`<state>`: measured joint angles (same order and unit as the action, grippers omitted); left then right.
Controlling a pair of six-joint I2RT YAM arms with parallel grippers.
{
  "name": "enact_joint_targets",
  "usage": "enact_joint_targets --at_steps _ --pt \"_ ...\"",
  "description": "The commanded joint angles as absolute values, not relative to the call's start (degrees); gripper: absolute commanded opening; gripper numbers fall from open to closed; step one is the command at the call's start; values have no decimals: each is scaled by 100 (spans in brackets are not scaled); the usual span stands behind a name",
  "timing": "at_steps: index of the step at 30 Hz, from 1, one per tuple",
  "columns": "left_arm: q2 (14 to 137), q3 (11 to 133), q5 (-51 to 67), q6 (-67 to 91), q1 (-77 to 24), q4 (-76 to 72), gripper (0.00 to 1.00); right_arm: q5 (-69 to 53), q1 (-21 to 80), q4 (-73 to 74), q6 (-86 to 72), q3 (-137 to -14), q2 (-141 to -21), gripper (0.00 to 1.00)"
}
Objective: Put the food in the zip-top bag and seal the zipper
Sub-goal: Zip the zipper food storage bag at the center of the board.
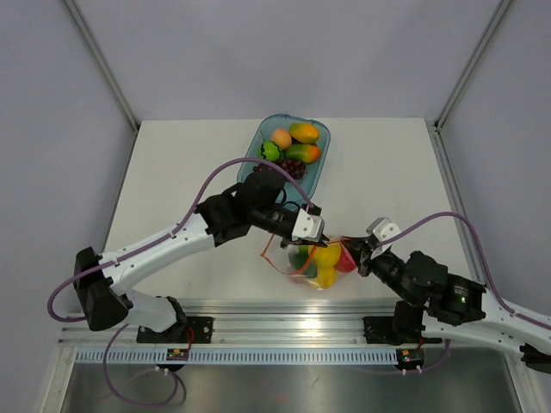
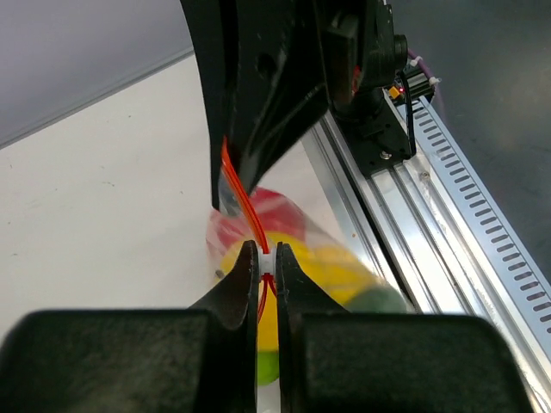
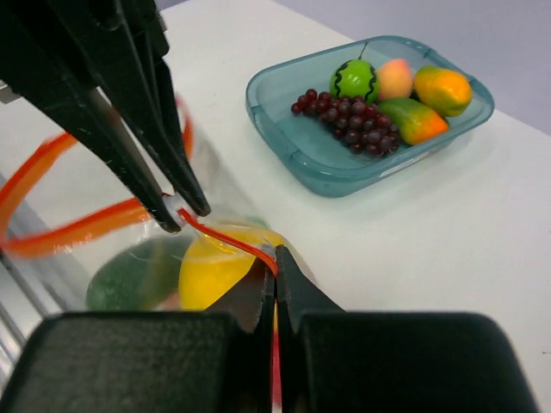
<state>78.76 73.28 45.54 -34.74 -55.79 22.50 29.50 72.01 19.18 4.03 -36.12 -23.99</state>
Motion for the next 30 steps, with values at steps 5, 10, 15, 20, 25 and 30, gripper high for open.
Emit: enact_joint_targets --at_steps 5,10,15,20,25,30 --pt "7910 7242 4377 -3498 -5432 2654 0 4411 7163 1327 299 -3682 -2039 0" --pt "7840 6997 4386 -3358 -5177 2689 0 4746 7172 1433 246 -3709 -2039 0" --pt "7550 6435 4351 -3051 -4817 2461 0 5080 7163 1547 202 -3727 -1899 0" --pt "7208 6056 4167 -2830 -4518 2312 0 5211 7163 1591 220 -3700 -1705 0" --pt "6812 5748 4026 -2628 -4246 2163 0 5291 7163 1565 237 -3700 -1608 0" --pt "6531 5564 3824 -2505 -4078 2188 0 5326 7163 1652 185 -3718 -1670 0"
